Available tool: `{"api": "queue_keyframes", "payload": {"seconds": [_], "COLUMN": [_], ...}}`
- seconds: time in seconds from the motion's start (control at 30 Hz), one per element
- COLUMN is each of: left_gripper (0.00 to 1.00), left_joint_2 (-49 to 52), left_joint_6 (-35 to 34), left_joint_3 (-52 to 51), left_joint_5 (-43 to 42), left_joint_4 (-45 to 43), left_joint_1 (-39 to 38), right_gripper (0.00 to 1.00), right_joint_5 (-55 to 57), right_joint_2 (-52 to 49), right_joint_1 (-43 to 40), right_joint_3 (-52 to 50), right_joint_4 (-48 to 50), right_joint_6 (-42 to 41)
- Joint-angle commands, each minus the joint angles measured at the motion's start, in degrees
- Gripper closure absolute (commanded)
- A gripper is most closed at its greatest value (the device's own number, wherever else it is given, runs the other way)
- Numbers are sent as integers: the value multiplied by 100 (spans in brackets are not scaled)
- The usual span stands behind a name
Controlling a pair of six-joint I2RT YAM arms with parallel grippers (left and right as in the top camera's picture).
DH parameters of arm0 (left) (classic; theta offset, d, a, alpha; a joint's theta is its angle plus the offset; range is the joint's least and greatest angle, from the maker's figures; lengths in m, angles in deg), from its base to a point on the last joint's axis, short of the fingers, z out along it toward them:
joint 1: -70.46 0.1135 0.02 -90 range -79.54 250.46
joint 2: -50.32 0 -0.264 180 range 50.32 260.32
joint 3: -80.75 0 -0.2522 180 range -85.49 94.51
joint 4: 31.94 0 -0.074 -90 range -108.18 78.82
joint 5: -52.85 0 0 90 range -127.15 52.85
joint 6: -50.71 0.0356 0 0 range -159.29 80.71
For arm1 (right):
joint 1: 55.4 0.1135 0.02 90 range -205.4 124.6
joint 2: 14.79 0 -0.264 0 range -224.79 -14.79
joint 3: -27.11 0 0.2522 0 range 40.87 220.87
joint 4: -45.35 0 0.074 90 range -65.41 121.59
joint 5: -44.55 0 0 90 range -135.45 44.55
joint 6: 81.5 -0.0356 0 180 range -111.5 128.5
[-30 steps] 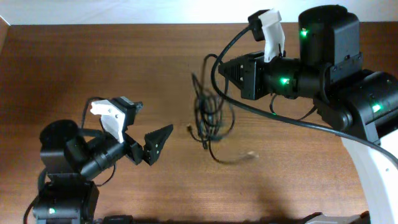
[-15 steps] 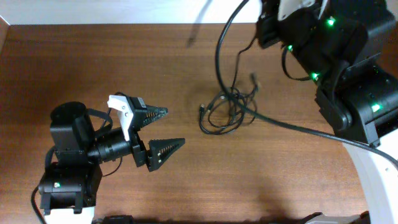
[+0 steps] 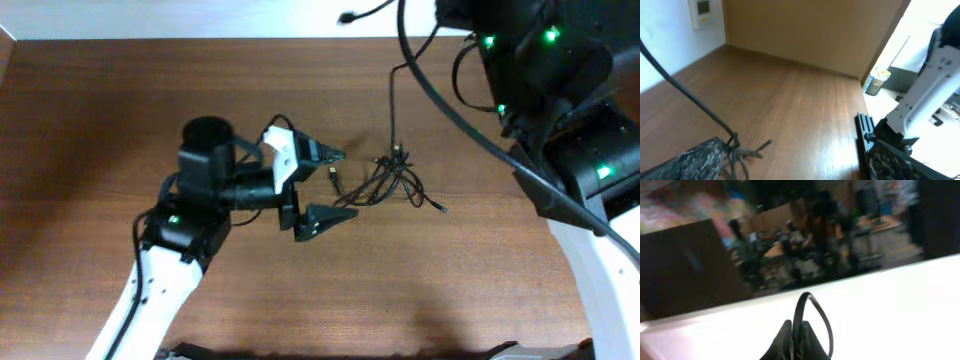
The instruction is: Untangle cables
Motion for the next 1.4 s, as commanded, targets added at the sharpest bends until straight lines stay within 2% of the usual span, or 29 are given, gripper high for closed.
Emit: {"api": "queue_keyframes", "payload": {"seconds": [0.0, 0.03, 0.07, 0.1, 0.2, 0.33, 0.43, 0.5, 0.53, 0.57, 0.6, 0.63, 0.67, 0.8, 0.83, 0.87, 0.9, 0.93, 0.97, 1.0, 1.03, 1.07, 1.13, 1.17, 1.2, 1.23, 1.27, 1.3, 1.37], "left_gripper": [16, 35, 35, 27, 28, 14, 16, 50, 57, 54, 58, 89, 100, 100, 100, 74, 18, 19, 52, 61, 32, 18, 18, 8, 14, 84, 100, 100, 100], "left_joint_2": [490, 634, 721, 822, 844, 844, 844, 844, 844, 859, 879, 887, 887, 885, 885, 859, 859, 859, 861, 861, 866, 866, 866, 866, 866, 866, 866, 866, 859], "left_joint_6": [-520, -520, -518, -605, -804, -807, -1412, -1451, -1495, -1556, -1556, -1556, -1604, -1930, -2041, -2039, -2006, -1974, -1976, -1976, -1976, -1976, -1974, -1974, -1976, -1976, -1978, -2000, -2232], "left_joint_3": [35, 35, 35, 35, 35, 35, 35, 35, 35, 35, 35, 35, 35, 35, 35, 35, 35, 35, 35, 35, 35, 35, 35, 35, 35, 35, 35, 35, 35], "left_joint_5": [315, 389, 487, 466, 459, 461, 442, 514, 627, 787, 787, 793, 905, 955, 737, 610, 632, 697, 925, 1010, 1069, 1067, 1069, 1128, 1178, 1224, 1235, 1235, 1204], "left_joint_4": [-483, -647, -732, -914, -1086, -1305, -2476, -2918, -2968, -2966, -2966, -2968, -2924, -2874, -2981, -3012, -3016, -3014, -3003, -2992, -2992, -2970, -2968, -2968, -2968, -2970, -2968, -2970, -2970], "left_joint_1": [-26, -24, -24, -26, -26, -42, -236, -452, -533, -603, -603, -603, -603, -597, -586, -575, -557, -527, -426, -389, -380, -380, -380, -380, -380, -380, -380, -380, -380], "right_gripper": [96, 96, 96, 96, 96, 96, 96, 96, 96, 96, 96, 96, 96, 96, 96, 96, 96, 96, 96, 96, 96, 96, 96, 96, 96, 96, 96, 96, 96], "right_joint_5": [-1821, -2444, -3051, -3593, -3587, -3580, -3547, -3547, -3554, -3617, -3700, -3963, -4057, -3998, -3814, -3652, -3654, -3696, -3862, -4030, -4236, -4391, -4662, -4658, -4662, -4662, -4649, -4592, -4345], "right_joint_2": [120, 153, 184, 225, 321, 330, 297, 278, 271, 271, 271, 271, 271, 254, 229, 221, 221, 221, 221, 221, 219, 219, 219, 219, 216, 216, 216, 212, 181], "right_joint_1": [31, 28, 26, 24, 20, 20, 20, 22, 26, 26, 26, 26, 26, 13, 13, 13, 15, 15, 26, 26, 26, 26, 26, 26, 26, 31, 24, 24, -15], "right_joint_3": [68, 68, 68, 68, 68, 68, 68, 68, 66, 66, 68, 66, 68, 66, 66, 66, 66, 66, 66, 66, 66, 66, 66, 66, 66, 66, 66, 66, 66], "right_joint_4": [-289, -448, -490, -413, 20, 688, 977, 1034, 1078, 1093, 1115, 1261, 1316, 1147, 968, 833, 898, 957, 1021, 1080, 1191, 1276, 1373, 1410, 1410, 1414, 1443, 1451, 1318], "right_joint_6": [-988, -1246, -1412, -1436, -1458, -2181, -2299, -2798, -2990, -3237, -3390, -3477, -3565, -3178, -2603, -2608, -2608, -2680, -2874, -3104, -3324, -3386, -3390, -3388, -3442, -3668, -3683, -3654, -2868]}}
